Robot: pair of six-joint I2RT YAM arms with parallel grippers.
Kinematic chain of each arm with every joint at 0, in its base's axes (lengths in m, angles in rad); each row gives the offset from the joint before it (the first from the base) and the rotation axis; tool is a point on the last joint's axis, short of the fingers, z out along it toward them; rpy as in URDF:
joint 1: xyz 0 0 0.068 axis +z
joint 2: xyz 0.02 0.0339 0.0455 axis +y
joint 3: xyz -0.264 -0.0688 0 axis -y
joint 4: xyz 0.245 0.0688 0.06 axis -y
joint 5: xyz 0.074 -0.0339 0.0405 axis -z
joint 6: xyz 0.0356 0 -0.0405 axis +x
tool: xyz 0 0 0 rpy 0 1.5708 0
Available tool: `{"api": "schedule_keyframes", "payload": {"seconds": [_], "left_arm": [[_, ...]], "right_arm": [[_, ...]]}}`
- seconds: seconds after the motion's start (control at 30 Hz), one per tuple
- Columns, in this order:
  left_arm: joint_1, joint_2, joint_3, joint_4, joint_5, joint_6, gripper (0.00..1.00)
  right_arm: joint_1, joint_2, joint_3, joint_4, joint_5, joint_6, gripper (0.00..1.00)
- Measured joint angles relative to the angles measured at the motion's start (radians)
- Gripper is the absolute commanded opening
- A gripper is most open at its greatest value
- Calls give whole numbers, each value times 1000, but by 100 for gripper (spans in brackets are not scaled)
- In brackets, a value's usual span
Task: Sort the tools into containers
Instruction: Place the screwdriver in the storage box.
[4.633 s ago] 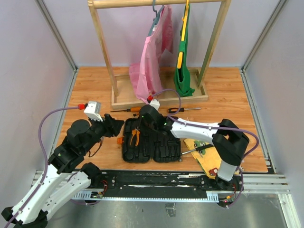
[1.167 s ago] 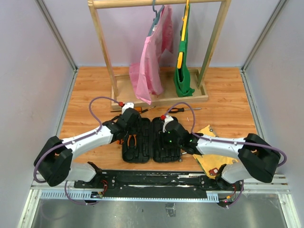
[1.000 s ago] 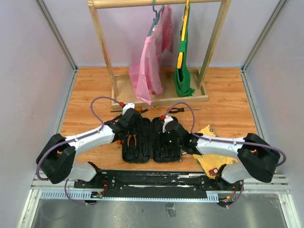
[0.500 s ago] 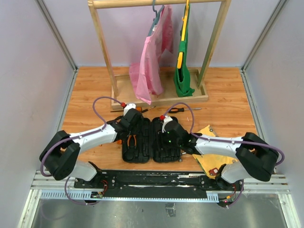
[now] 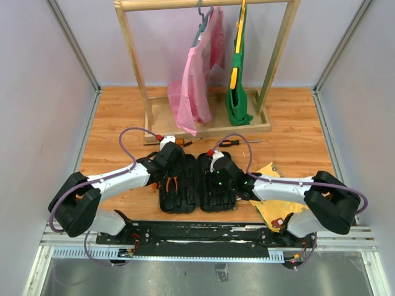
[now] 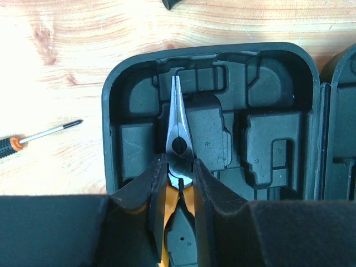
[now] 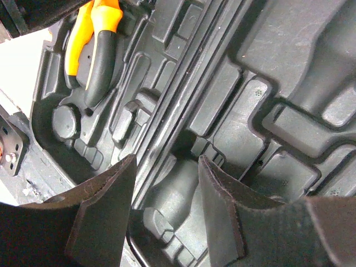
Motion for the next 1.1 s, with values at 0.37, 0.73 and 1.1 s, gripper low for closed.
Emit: {"api": "schedule_keyframes", "payload": {"seconds": [0.37, 0.73, 1.1], "left_arm": [[-5, 14, 10, -14, -15, -18, 17], [-6, 9, 18, -32, -18, -25, 33], [-6, -57, 69, -109, 0, 2, 43]], "right_arm": [[0, 6, 0, 5, 0, 5, 50], [0, 6, 0, 5, -1, 6, 50], [-3, 11, 2, 3, 0, 5, 50]]}}
